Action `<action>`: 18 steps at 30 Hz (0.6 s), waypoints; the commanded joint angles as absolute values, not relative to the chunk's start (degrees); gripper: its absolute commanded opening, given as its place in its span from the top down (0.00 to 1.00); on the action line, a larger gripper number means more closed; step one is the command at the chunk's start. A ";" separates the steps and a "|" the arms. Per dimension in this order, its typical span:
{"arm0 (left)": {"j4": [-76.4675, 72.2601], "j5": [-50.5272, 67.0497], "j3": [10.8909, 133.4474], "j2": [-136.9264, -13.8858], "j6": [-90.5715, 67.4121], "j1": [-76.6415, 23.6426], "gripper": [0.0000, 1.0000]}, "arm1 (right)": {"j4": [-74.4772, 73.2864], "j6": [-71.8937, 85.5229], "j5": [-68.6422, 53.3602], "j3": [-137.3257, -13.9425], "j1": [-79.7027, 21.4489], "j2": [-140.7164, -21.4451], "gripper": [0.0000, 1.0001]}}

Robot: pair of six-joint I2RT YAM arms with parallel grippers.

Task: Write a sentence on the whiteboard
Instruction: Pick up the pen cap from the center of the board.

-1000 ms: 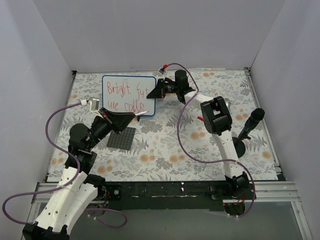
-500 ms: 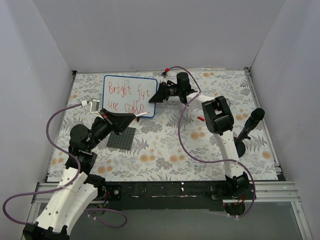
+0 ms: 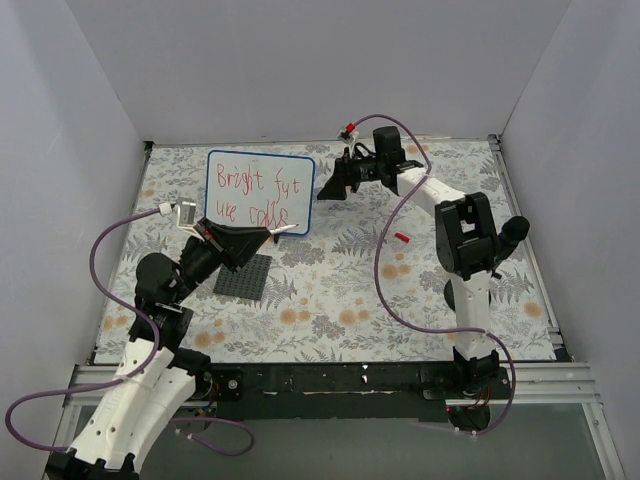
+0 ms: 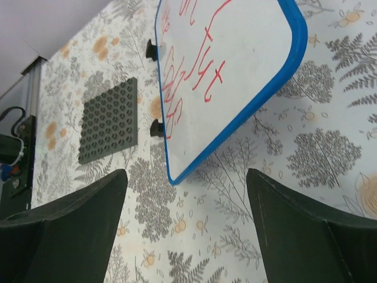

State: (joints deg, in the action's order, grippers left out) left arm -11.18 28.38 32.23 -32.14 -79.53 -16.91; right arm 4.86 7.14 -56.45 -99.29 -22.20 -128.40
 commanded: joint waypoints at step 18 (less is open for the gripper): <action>-20.39 33.40 21.63 -29.09 -83.14 -16.44 1.00 | -50.45 -40.43 -25.25 -91.50 -14.24 -104.23 0.10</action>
State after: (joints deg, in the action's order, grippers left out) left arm -16.53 31.57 22.83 -29.67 -82.13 -16.91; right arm -46.19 -35.73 -34.37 -93.95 -15.20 -105.95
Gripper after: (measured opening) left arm 0.118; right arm 0.906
